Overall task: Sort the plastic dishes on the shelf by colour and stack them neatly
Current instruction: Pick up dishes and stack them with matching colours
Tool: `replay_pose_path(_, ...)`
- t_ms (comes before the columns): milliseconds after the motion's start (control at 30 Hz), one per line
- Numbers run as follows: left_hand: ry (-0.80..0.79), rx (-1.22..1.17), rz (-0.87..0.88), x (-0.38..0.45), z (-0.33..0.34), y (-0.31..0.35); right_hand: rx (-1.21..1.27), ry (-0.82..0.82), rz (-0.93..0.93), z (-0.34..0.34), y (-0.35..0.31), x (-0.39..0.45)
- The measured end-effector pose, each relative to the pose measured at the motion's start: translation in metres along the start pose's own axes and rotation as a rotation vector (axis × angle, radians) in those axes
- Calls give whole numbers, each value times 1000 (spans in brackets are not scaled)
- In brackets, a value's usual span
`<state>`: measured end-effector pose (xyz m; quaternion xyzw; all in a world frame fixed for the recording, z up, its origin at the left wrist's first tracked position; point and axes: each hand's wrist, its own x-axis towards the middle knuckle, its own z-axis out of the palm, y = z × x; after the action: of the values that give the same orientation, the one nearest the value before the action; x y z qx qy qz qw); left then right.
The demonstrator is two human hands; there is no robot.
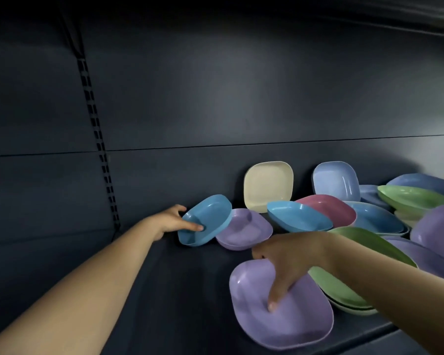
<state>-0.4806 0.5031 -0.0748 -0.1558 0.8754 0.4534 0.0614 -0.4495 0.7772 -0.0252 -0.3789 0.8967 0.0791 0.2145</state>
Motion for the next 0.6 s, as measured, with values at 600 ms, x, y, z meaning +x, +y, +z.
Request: replay_pose_path(600, 258, -301, 1, -30, 0, -5, 147, 71, -166, -19, 13, 27)
